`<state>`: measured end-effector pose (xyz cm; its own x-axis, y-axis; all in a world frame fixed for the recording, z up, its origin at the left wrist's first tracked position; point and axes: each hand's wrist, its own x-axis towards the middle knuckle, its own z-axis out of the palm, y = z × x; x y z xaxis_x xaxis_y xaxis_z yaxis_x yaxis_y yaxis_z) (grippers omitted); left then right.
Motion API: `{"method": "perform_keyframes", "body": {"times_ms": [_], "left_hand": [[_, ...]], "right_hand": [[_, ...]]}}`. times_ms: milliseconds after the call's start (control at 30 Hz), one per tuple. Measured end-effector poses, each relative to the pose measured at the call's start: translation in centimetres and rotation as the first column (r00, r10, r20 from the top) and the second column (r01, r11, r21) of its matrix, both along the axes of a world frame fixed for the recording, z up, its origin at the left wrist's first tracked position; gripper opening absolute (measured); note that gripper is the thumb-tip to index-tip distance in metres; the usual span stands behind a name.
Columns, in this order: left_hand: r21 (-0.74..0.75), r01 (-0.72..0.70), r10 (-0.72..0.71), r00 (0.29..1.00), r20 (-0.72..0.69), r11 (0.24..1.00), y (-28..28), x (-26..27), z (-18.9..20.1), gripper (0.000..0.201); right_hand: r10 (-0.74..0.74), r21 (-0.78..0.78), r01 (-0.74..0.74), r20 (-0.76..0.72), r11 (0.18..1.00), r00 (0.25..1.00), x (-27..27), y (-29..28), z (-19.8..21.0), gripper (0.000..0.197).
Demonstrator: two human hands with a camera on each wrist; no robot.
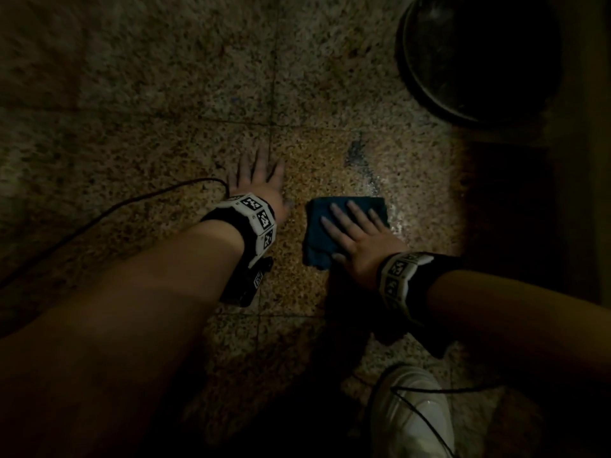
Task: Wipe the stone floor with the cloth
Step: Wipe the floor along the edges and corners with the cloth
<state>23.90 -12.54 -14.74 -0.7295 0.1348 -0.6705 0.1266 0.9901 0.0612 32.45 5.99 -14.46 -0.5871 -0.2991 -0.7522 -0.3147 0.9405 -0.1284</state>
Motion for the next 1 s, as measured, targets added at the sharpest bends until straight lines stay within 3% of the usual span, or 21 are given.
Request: {"method": "perform_keyframes", "body": {"times_ms": [267, 567, 1000], "left_hand": [[0.024, 0.046, -0.045, 0.999, -0.016, 0.999, -0.9, 0.3, -0.5, 0.077], [0.012, 0.072, -0.072, 0.997, -0.002, 0.997, -1.0, 0.1, -0.6, 0.077], [-0.023, 0.068, -0.069, 0.998, -0.015, 0.997, 0.0, 0.3, 0.0, 0.081]], "right_hand": [[-0.053, -0.016, 0.052, -0.062, 0.999, 0.997, -1.3, 0.1, -0.3, 0.065], [-0.351, 0.024, 0.357, -0.134, 0.934, 0.927, -9.7, -1.4, -0.5, 0.063], [-0.258, 0.045, 0.264, -0.113, 0.963, 0.96, -9.7, -0.2, 0.0, 0.06]]}}
